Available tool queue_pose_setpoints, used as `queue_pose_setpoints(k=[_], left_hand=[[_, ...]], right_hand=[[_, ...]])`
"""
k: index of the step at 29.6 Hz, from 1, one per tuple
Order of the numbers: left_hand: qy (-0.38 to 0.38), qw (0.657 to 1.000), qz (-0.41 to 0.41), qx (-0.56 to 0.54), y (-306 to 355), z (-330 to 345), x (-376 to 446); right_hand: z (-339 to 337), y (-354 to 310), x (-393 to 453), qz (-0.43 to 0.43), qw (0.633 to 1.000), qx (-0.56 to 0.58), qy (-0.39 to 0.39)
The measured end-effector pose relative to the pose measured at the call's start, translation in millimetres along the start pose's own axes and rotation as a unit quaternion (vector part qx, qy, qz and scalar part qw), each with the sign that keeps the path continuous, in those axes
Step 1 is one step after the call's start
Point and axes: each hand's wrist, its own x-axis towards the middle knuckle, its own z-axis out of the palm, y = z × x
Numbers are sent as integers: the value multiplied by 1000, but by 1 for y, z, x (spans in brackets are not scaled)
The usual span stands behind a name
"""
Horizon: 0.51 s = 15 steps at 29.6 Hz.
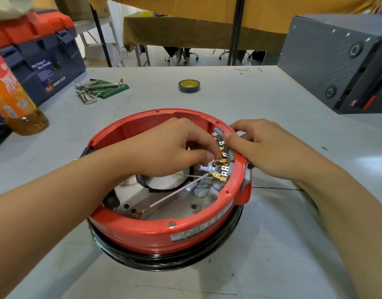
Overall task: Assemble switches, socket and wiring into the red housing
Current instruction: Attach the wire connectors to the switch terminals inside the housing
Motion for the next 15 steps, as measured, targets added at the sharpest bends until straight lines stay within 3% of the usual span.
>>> queue_pose_setpoints(k=[15], left_hand=[[49,987,98,116,-7,2,2]], right_hand=[[0,0,0,-2,1000,-6,4]])
